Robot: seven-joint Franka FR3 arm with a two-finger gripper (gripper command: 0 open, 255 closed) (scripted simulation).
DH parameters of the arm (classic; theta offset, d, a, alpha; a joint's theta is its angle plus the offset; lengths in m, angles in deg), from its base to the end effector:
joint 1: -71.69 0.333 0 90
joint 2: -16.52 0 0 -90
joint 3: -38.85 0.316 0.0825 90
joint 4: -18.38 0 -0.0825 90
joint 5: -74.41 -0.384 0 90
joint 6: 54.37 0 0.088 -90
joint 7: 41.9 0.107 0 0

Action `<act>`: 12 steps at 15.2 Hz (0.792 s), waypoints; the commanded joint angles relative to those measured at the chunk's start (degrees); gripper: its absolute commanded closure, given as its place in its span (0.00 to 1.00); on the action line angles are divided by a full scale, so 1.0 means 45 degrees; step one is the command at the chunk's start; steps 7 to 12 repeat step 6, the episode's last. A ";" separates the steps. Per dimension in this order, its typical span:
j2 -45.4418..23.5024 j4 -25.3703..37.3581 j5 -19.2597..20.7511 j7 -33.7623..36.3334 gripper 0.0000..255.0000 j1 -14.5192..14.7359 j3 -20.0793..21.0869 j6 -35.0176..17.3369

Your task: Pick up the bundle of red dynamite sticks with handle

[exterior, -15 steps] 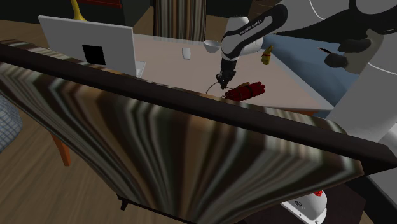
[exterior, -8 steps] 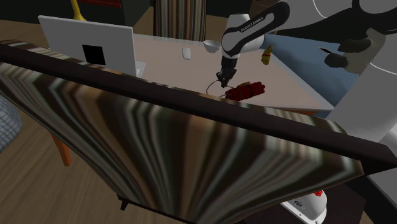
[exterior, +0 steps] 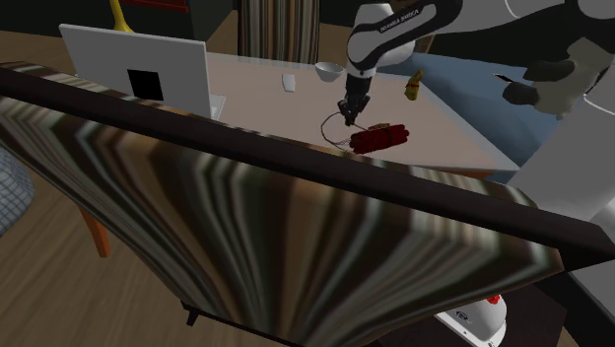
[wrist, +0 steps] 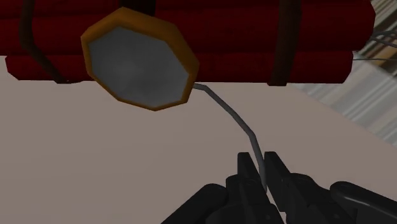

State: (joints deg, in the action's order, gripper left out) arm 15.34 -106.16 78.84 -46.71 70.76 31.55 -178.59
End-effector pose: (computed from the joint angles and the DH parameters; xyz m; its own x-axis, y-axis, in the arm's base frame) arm 0.5282 -0.0793 0.3809 0.9993 -0.0164 -0.0329 -0.0143 -0.9979 0.0628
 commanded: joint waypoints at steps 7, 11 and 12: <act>0.0454 0.0469 0.0025 -0.0024 1.00 0.0014 0.0012 0.0912; 0.0454 0.0469 0.0025 -0.0024 1.00 0.0014 0.0012 0.0912; 0.0454 0.0469 0.0025 -0.0024 1.00 0.0014 0.0012 0.0912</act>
